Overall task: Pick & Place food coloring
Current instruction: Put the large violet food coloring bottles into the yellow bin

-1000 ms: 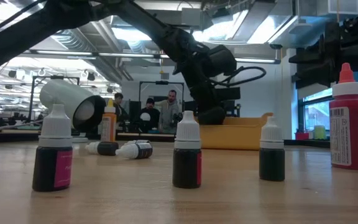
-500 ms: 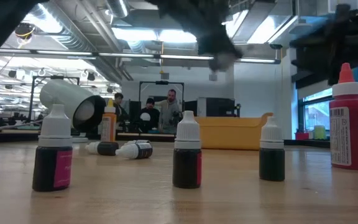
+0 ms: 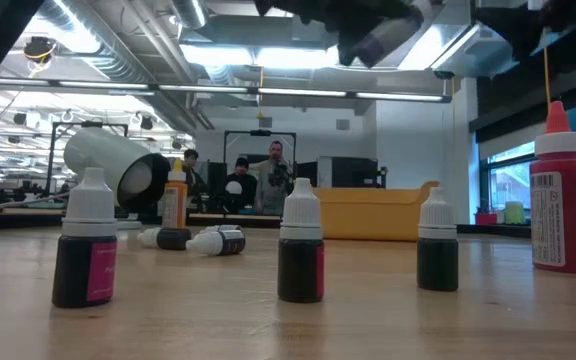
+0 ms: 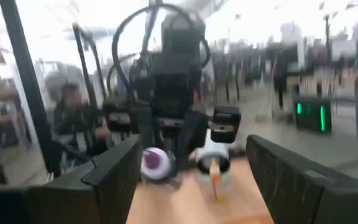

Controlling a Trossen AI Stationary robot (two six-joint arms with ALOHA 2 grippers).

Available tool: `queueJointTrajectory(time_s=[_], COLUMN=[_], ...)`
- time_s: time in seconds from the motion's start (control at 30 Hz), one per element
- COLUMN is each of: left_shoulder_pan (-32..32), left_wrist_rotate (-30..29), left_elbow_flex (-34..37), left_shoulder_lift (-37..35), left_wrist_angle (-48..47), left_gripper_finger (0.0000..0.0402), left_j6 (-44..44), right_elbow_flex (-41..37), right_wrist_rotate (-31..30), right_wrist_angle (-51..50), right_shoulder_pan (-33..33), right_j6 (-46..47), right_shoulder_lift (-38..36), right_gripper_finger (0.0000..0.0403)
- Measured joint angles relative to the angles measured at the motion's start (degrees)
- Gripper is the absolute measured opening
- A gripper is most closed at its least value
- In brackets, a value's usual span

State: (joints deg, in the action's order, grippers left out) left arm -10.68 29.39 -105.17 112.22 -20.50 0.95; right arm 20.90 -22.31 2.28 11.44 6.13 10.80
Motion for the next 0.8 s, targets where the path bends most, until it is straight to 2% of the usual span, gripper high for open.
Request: queueJointTrajectory(time_s=[0.07, 0.2, 0.37, 0.43, 0.67, 0.8], left_shoulder_pan=[0.0, 0.2, 0.5, 0.7, 1.3, 1.3], left_wrist_rotate=[2.4, 2.9, 6.1, 6.8, 6.6, 7.4], left_elbow_flex=[1.6, 5.1, 6.2, 6.3, 6.3, 6.3], left_shoulder_lift=[-0.2, -0.1, -0.1, -0.1, -0.1, -0.1], left_wrist_angle=[5.0, 10.8, 13.7, 13.4, 13.6, 13.7], left_gripper_finger=[0.0134, 0.0134, 0.0134, 0.0134, 0.0134, 0.0134], left_j6=[2.0, 5.2, 8.1, 9.1, 10.3, 10.3], right_elbow_flex=[6.0, 18.6, 33.5, 38.3, 49.3, 53.4], right_wrist_rotate=[0.4, 4.8, 5.8, 8.7, 17.4, 18.4], right_wrist_angle=[-8.2, -22.1, -31.8, -35.6, -45.5, -50.7], right_shoulder_pan=[0.0, 0.0, 0.0, 0.0, 0.0, 0.0], right_j6=[2.5, 2.1, 0.3, -2.0, -5.3, -6.0], right_shoulder_lift=[4.8, 15.4, 26.3, 30.1, 44.5, 50.5], right_gripper_finger=[0.0290, 0.0289, 0.0289, 0.0289, 0.0289, 0.0289])
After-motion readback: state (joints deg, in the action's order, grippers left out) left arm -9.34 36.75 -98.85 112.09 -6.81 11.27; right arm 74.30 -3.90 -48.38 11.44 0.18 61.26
